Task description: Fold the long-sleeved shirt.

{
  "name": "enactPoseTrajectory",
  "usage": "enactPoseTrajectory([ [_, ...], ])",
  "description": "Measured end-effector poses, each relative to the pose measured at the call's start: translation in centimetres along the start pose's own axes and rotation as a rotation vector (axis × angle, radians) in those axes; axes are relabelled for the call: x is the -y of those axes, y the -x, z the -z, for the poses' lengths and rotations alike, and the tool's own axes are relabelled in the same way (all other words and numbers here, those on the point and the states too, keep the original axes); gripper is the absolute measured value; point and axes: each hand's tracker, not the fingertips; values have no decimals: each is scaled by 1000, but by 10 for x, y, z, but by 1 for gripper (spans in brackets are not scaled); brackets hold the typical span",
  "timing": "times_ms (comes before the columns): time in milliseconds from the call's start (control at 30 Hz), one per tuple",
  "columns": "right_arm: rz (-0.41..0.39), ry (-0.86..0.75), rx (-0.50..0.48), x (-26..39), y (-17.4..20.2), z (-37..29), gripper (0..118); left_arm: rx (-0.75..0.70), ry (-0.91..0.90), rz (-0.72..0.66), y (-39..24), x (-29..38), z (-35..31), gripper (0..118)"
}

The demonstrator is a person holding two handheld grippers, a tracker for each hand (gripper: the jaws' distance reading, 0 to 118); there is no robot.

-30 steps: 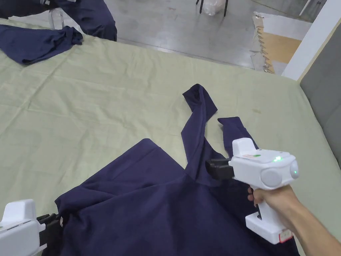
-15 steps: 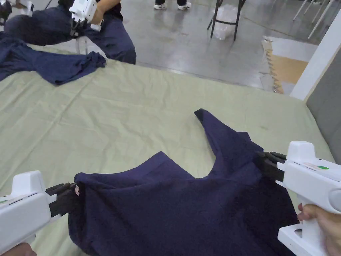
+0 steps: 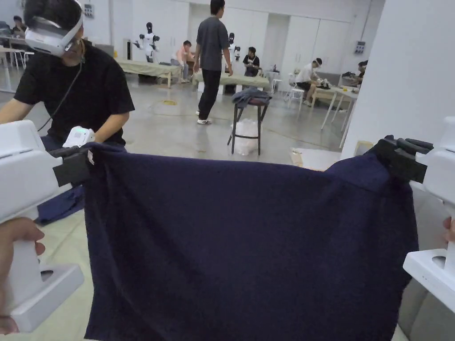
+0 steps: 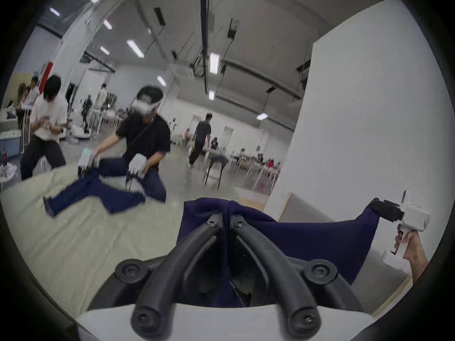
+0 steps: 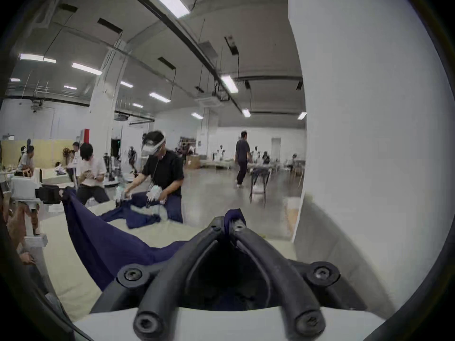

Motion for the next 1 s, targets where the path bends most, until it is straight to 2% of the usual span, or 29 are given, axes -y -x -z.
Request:
enactPoseTrajectory([
  [100, 20, -76, 34, -48, -7, -6, 1, 9, -51, 54, -27, -55, 12, 8],
  [233, 4, -118, 53, -107, -15, 0, 1, 6, -92, 92, -53, -119, 28, 8],
  [500, 16, -169, 83, -207, -22, 60, 1, -57, -150, 114, -75, -217, 93, 8],
  [700, -41, -191, 135, -252, -18, 127, 1, -145, -172, 180, -81, -269, 155, 8],
  [867, -80, -234, 176, -274, -19, 188, 1, -168, -195, 164, -76, -300, 213, 8],
  [933, -60, -264, 188, -276, -20, 210, 1, -181, -279, 186, -74, -302, 230, 8],
  [967, -63, -274, 202, -279, -18, 221, 1, -226, -255, 227, -74, -305, 243, 8],
  [1000, -67, -294, 208, -281, -16, 231, 1, -196, -254, 196, -69, -308, 254, 8],
])
